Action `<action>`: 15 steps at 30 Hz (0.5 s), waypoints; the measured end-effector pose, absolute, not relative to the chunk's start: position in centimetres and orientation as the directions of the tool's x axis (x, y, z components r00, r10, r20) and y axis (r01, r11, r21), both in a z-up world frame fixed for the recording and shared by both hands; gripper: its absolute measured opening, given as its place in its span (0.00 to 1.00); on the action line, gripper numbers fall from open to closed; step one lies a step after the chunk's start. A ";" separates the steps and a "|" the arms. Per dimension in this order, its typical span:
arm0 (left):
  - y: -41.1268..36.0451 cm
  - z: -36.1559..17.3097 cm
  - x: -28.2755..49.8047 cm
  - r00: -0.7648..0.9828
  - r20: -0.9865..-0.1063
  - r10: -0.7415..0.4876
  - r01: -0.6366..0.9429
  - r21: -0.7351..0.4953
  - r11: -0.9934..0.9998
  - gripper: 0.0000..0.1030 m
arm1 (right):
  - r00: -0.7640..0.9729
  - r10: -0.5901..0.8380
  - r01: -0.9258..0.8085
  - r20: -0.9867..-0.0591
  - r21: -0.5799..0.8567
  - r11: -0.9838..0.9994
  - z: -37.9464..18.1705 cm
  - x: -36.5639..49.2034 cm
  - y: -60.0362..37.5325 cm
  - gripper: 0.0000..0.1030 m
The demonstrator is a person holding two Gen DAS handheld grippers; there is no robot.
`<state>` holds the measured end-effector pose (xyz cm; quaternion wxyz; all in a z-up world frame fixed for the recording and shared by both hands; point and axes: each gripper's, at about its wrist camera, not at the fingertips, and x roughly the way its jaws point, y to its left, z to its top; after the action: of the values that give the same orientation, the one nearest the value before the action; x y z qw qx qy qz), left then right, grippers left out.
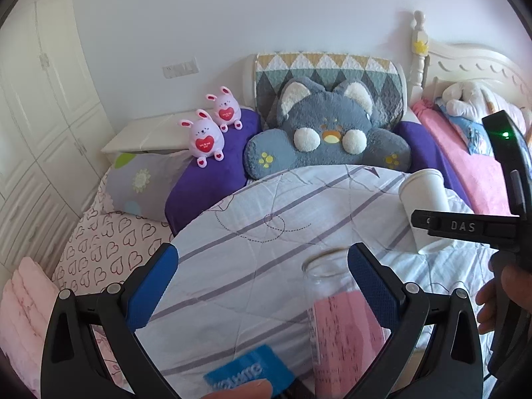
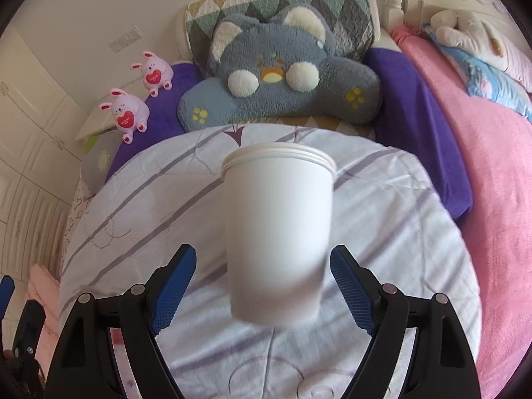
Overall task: Flip cup upright
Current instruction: 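Lift the cup with the right gripper, stand it on the cover, open, then reach the left gripper to the standing white cup and grasp it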
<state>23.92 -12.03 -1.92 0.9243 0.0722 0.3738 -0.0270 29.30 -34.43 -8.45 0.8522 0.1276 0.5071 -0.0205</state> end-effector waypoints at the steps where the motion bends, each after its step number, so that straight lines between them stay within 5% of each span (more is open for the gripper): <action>1: -11.9 -1.6 23.4 0.723 -0.691 0.005 0.102 0.114 0.988 1.00 | 0.496 0.085 0.165 -0.864 0.190 0.968 -7.9 28.6 -34.2 0.81; 15: -10.8 1.6 16.1 0.748 -0.664 0.001 0.098 0.112 0.989 1.00 | 0.669 -0.082 0.187 -0.739 0.061 0.981 -0.4 14.6 -30.7 0.81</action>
<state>16.06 -10.83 1.59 0.9321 0.0701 0.3543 -0.0260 14.55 -30.69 -0.42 0.9111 0.0656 0.4003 -0.0737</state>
